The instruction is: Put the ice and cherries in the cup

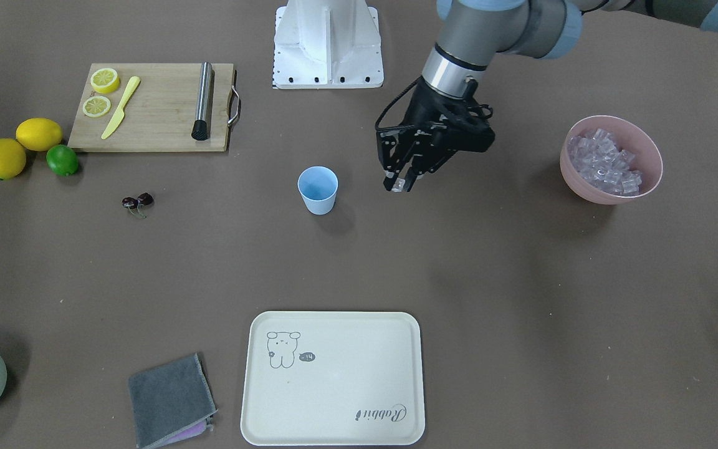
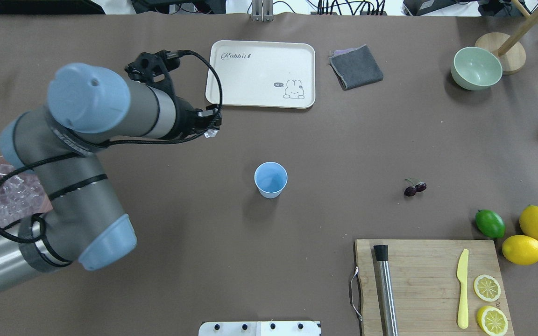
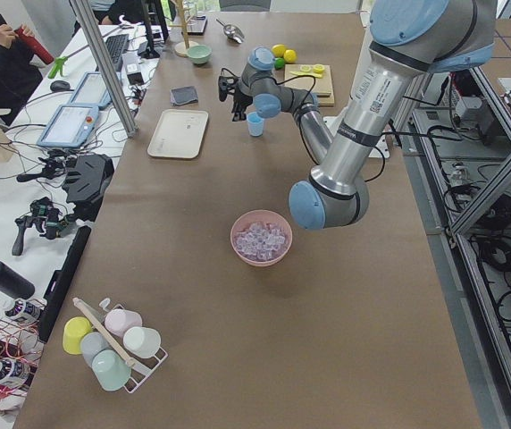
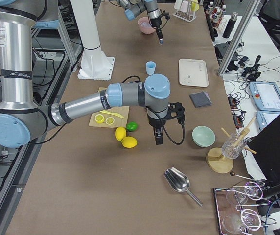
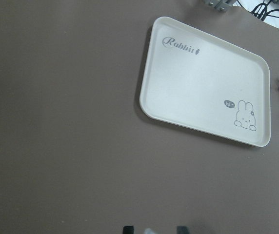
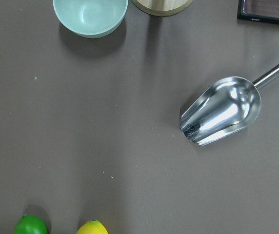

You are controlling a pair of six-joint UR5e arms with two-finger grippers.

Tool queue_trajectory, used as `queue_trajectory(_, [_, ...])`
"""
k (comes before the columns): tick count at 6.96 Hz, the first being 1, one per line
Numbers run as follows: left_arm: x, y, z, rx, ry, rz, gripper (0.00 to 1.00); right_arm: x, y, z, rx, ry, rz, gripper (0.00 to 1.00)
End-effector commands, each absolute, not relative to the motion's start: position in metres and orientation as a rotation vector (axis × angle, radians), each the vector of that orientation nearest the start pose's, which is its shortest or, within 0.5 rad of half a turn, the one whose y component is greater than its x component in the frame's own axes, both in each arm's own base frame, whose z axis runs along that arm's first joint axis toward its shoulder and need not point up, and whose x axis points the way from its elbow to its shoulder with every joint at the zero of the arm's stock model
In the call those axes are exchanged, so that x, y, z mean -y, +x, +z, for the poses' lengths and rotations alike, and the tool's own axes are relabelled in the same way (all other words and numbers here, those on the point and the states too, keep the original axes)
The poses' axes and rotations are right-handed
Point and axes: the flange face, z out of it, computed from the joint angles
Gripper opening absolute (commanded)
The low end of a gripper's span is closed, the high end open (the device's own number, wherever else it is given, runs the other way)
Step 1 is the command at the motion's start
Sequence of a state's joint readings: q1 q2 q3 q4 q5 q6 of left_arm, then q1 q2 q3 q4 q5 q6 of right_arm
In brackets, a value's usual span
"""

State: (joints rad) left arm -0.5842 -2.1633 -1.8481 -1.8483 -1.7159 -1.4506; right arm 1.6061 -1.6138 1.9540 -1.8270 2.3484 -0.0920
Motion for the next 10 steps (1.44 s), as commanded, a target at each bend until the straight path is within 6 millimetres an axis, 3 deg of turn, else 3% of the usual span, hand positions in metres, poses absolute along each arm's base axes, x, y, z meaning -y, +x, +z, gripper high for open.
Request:
queue_trajectory(1, [0.416, 0.492, 0.140, -1.160, 0.295, -0.328, 0.00, 0.454, 0.079, 0.519, 0.772, 0.128, -0.086, 1.00])
queue_trajectory(3, [0.426, 0.524, 0.152, -1.201, 0.301, -0.316, 0.00, 0.457, 0.079, 0.519, 0.772, 0.128, -0.086, 1.00])
queue_trajectory(5, [0.419, 0.548, 0.150, -1.217, 0.319, -0.310, 0.00, 0.457, 0.079, 0.519, 0.772, 0.128, -0.086, 1.00])
queue_trajectory(6, [0.411, 0.555, 0.143, -1.222, 0.315, -0.303, 0.00, 0.458, 0.080, 0.519, 0.771, 0.128, -0.086, 1.00])
queue_trajectory(10, [0.401, 0.566, 0.147, -1.215, 0.299, -0.285, 0.02, 0.458, 0.080, 0.519, 0.769, 0.127, -0.085, 1.00])
